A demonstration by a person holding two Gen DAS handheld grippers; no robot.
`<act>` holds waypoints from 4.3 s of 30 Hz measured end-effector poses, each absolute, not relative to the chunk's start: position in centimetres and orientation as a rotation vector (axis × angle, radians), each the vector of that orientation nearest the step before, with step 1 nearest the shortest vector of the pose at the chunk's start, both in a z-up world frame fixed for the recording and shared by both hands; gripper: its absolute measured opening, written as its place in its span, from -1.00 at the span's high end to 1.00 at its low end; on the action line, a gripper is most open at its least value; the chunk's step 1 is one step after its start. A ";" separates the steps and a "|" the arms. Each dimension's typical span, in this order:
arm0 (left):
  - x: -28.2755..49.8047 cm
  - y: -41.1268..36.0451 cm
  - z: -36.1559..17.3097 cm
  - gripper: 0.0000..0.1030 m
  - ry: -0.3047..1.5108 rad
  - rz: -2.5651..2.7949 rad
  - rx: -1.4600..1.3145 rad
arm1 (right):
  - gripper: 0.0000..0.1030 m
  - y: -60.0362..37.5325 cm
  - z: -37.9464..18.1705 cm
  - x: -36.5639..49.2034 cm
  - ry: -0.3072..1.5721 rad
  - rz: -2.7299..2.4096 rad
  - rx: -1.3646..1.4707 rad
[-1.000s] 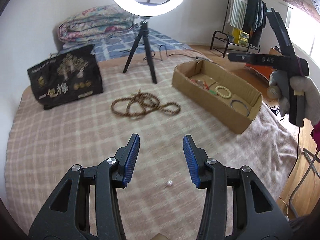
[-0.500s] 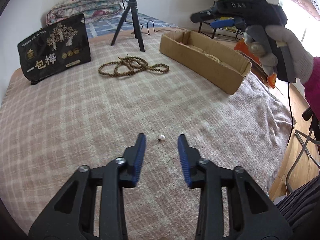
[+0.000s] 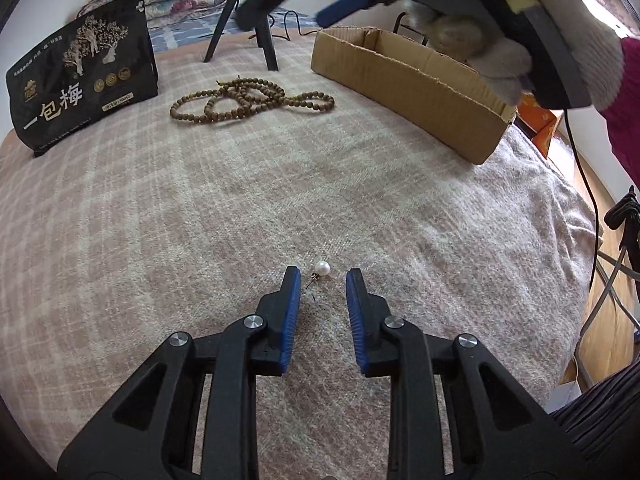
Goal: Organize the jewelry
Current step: 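Close left tool on the pearl earring while right tool grasps the wooden bead strand, then lift the wooden beads with right tool into the box while left tool carries the earring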
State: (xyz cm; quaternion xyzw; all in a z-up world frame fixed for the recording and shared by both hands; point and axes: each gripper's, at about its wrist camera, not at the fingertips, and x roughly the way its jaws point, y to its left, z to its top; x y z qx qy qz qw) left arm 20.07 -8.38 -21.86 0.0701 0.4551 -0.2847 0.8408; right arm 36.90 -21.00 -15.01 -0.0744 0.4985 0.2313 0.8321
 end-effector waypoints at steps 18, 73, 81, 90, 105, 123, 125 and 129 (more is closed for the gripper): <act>20.8 -8.0 -22.6 0.55 0.935 -0.640 0.109 | -0.84 -18.5 -22.0 44.3 1.264 0.285 0.032; 18.9 -4.9 -18.5 0.88 0.879 -0.487 0.065 | 0.81 -21.5 -13.5 37.3 1.066 0.368 0.020; 18.2 -5.5 -15.9 0.88 0.822 -0.485 0.075 | 0.81 -23.4 -9.8 35.0 1.000 0.383 0.056; 17.8 -7.5 -13.7 0.88 0.778 -0.511 0.071 | 0.81 -26.0 -6.3 32.4 0.945 0.376 0.065; 18.8 -12.0 -10.8 0.89 0.730 -0.567 0.086 | 0.82 -32.5 -1.5 31.2 0.851 0.314 0.106; 21.2 -20.0 -10.1 0.88 0.727 -0.660 0.139 | 0.92 -38.3 -2.1 32.3 0.831 0.250 0.116; 21.6 -21.0 -10.2 0.88 0.727 -0.670 0.143 | 0.92 -39.2 -2.6 32.6 0.836 0.238 0.121; 22.9 -22.9 -10.5 0.88 0.741 -0.691 0.128 | 0.92 -40.9 -3.9 33.3 0.852 0.212 0.139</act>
